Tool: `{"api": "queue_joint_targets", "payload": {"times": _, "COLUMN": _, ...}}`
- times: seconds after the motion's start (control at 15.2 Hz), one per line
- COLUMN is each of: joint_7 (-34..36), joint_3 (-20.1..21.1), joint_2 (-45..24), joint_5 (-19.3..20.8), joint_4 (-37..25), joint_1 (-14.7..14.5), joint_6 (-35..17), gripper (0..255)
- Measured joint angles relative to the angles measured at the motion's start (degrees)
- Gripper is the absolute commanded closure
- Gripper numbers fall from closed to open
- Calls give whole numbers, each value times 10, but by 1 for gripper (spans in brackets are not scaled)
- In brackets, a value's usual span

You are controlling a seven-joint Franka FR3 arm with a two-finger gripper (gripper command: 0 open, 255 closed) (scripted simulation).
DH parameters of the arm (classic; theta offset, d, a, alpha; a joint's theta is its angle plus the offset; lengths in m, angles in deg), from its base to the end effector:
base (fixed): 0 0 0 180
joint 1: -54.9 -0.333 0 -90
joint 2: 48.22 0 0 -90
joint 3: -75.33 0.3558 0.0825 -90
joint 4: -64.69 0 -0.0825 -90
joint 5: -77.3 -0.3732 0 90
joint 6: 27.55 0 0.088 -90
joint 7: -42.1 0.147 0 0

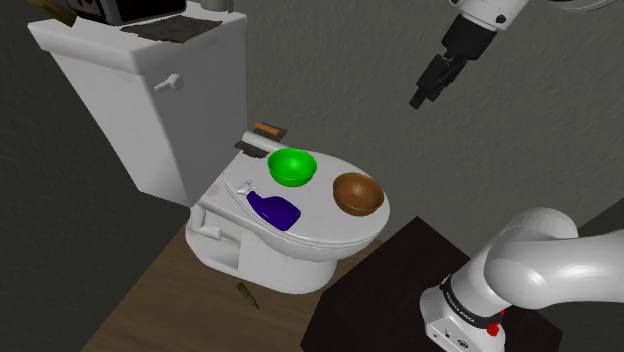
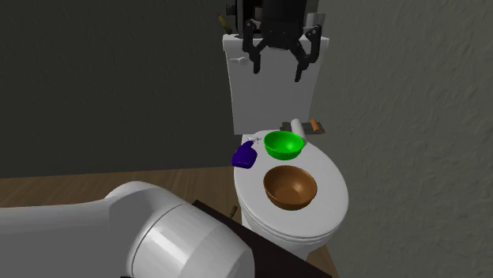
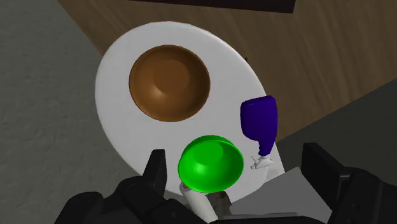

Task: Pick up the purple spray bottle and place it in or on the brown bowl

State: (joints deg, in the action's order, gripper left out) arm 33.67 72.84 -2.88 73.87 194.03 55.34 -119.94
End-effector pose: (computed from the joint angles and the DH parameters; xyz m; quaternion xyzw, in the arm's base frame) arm 0.2758 -0.0112 0.6305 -0.9948 -0.0540 -0.0768 0.0384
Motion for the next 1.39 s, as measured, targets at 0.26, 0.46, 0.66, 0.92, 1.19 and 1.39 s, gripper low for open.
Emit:
{"api": "queue_joint_targets", "payload": {"times": 0.26, "joint_7": 4, "joint_3": 11, "joint_2": -12, "joint_5": -3, "joint_4": 24, "joint_1": -5, "joint_6": -37, "gripper": 0}}
{"api": "queue_joint_targets", "payload": {"times": 0.46, "joint_7": 13, "joint_3": 29, "joint_2": -37, "joint_5": -10, "joint_4": 56, "joint_1": -13, "joint_6": -96, "gripper": 0}}
{"api": "queue_joint_targets", "payload": {"times": 0.66, "joint_7": 22, "joint_3": 48, "joint_2": -69, "joint_5": -15, "joint_4": 75, "joint_1": -21, "joint_6": -150, "gripper": 0}}
{"api": "queue_joint_targets", "payload": {"times": 0.92, "joint_7": 34, "joint_3": 72, "joint_2": -126, "joint_5": -18, "joint_4": 89, "joint_1": -30, "joint_6": -225, "gripper": 0}}
{"api": "queue_joint_targets", "payload": {"times": 1.19, "joint_7": 53, "joint_3": 100, "joint_2": -188, "joint_5": -18, "joint_4": 99, "joint_1": -38, "joint_6": -300, "gripper": 0}}
{"api": "queue_joint_targets", "payload": {"times": 1.39, "joint_7": 68, "joint_3": 119, "joint_2": -243, "joint_5": -12, "joint_4": 95, "joint_1": -42, "joint_6": -352, "gripper": 0}}
